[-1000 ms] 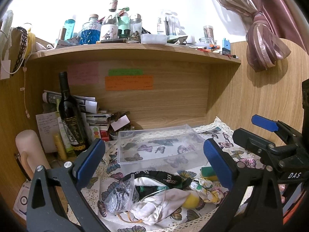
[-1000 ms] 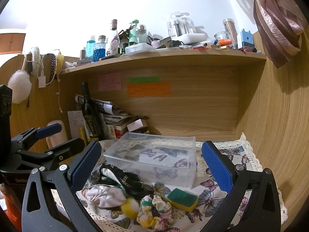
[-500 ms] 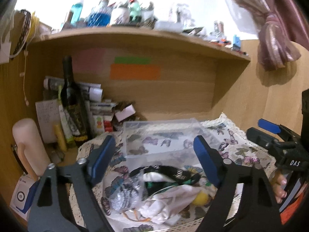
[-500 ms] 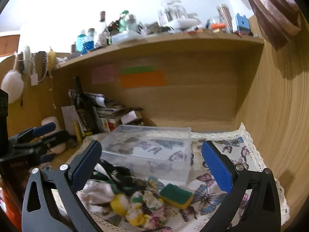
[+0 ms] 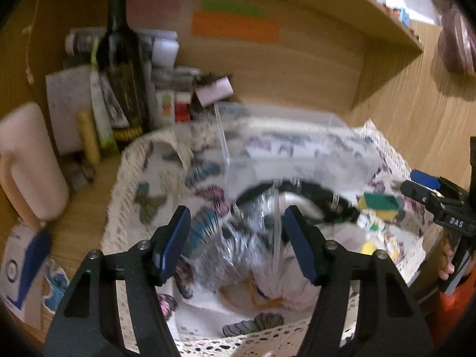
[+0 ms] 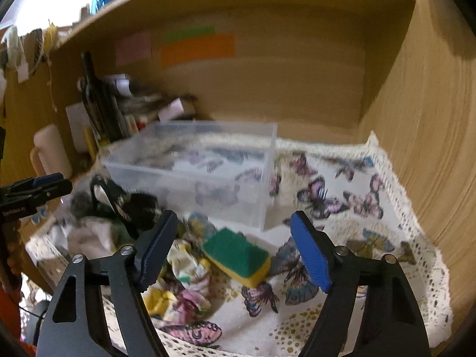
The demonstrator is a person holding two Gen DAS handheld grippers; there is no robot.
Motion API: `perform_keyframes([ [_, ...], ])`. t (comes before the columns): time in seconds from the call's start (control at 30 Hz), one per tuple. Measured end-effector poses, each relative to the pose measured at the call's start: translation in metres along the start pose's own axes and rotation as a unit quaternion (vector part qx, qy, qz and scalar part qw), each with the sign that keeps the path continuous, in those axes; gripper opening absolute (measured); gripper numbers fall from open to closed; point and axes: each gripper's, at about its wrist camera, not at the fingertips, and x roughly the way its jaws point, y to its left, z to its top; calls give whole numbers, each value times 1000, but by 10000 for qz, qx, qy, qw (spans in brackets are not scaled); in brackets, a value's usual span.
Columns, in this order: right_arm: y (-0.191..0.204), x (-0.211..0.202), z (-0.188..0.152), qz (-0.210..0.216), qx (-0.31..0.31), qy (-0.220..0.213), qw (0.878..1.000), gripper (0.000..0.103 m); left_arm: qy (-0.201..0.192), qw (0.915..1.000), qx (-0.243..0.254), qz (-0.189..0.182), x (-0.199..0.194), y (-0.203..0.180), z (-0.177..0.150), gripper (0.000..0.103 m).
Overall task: Organize soft objects
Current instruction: 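Grasp the clear zip bag with the left tool while the right tool grasps the green sponge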
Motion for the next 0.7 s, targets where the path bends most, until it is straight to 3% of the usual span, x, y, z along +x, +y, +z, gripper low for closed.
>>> perform_keyframes([
  [0.27,-4,30,-13,51,-66,599,9982,76,249,9994,225,43,21,-15,-11,65],
  [0.43,-9,50,-18,16,-19,940,9956,76,512,9987,22,20,36,-5,-15,63],
  [0.5,-11,58,-22,21,19,1099,9939,70,495,9988,-44,-1,34,-1,-15,50],
  [0.6,-14,57,-25,187,97,1092,9938,56,428,9990,-110,-22,29,3,-15,39],
  [0.7,-12,53,-26,226,90,1007,9946,51,318,9995,-15,35,21,2,-12,31],
])
